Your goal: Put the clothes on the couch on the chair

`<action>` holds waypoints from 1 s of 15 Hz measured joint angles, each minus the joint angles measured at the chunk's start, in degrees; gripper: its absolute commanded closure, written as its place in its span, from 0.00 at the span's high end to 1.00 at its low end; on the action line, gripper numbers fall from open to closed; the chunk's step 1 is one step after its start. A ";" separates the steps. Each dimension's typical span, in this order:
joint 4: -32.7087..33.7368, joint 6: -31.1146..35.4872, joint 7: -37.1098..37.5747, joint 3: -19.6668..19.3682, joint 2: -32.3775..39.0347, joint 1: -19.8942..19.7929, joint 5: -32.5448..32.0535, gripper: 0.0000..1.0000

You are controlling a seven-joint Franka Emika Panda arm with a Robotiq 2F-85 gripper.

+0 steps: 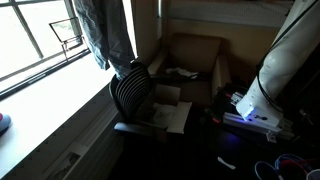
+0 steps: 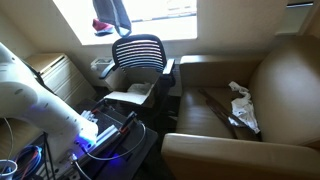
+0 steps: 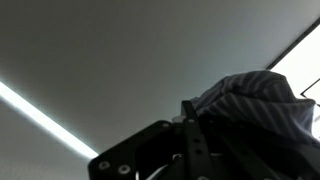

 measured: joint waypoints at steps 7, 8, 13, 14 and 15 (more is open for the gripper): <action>13.61 -5.81 14.44 -7.24 8.34 5.85 -9.81 0.00; 13.62 -5.88 14.44 -7.23 8.43 6.00 -9.74 0.00; 4.08 -14.83 2.73 -3.54 7.25 4.69 1.96 0.00; 3.01 -18.13 0.57 -3.06 7.44 4.70 4.02 0.00; 2.09 -21.53 -1.26 -2.65 7.59 4.72 6.06 0.00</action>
